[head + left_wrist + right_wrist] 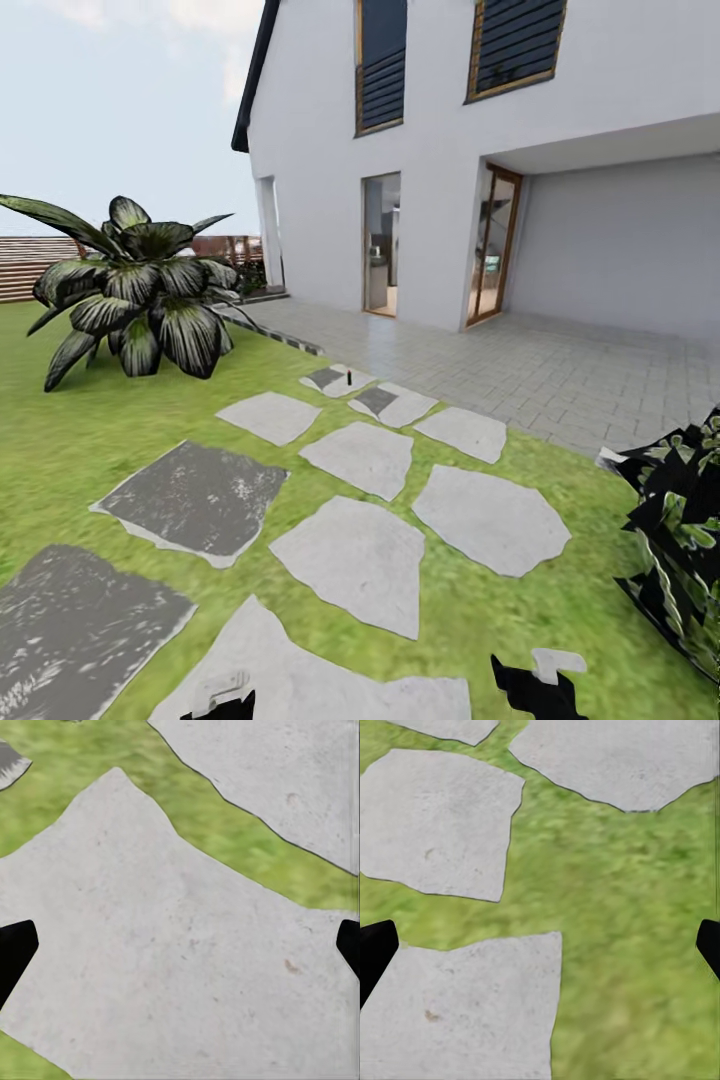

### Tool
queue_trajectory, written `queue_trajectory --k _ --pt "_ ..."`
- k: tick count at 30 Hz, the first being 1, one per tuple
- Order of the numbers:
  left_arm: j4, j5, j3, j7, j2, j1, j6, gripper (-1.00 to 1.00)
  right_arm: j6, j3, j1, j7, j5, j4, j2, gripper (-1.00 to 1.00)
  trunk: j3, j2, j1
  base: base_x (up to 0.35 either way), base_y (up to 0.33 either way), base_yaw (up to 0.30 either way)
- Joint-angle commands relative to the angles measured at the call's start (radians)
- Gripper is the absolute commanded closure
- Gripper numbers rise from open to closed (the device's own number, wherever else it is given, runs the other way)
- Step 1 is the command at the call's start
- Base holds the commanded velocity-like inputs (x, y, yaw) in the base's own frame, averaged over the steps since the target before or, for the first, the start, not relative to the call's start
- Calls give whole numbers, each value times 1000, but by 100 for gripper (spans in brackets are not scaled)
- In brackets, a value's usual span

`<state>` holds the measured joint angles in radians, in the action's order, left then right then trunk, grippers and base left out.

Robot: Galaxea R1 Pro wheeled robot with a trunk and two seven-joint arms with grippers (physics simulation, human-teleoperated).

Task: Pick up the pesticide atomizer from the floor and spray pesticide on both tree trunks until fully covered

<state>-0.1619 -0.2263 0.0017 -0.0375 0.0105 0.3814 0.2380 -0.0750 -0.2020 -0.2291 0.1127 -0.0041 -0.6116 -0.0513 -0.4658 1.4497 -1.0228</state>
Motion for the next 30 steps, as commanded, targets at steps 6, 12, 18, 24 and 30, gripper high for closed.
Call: queue_trajectory --k 6,12,18,24,30 --pt "1 -7 0 -4 0 1 3 -100 -3 -5 -1 19 1 1 0 -100 -1 0 -2 335 0 -222" --pt "1 -7 0 -4 0 1 3 -100 -3 -5 -1 22 1 1 1 -100 -1 0 -2 335 0 -192" --pt "1 -7 0 -4 0 1 3 -100 -3 -5 -1 22 1 1 1 -100 -1 0 -2 335 0 -60" --pt "1 -7 0 -4 0 1 3 -100 -3 -5 -1 22 1 1 1 -100 -1 0 -2 335 0 -14" --pt "0 -7 0 -4 0 1 3 -100 -3 -5 -1 22 1 1 0 -100 -1 0 -2 335 0 -77"
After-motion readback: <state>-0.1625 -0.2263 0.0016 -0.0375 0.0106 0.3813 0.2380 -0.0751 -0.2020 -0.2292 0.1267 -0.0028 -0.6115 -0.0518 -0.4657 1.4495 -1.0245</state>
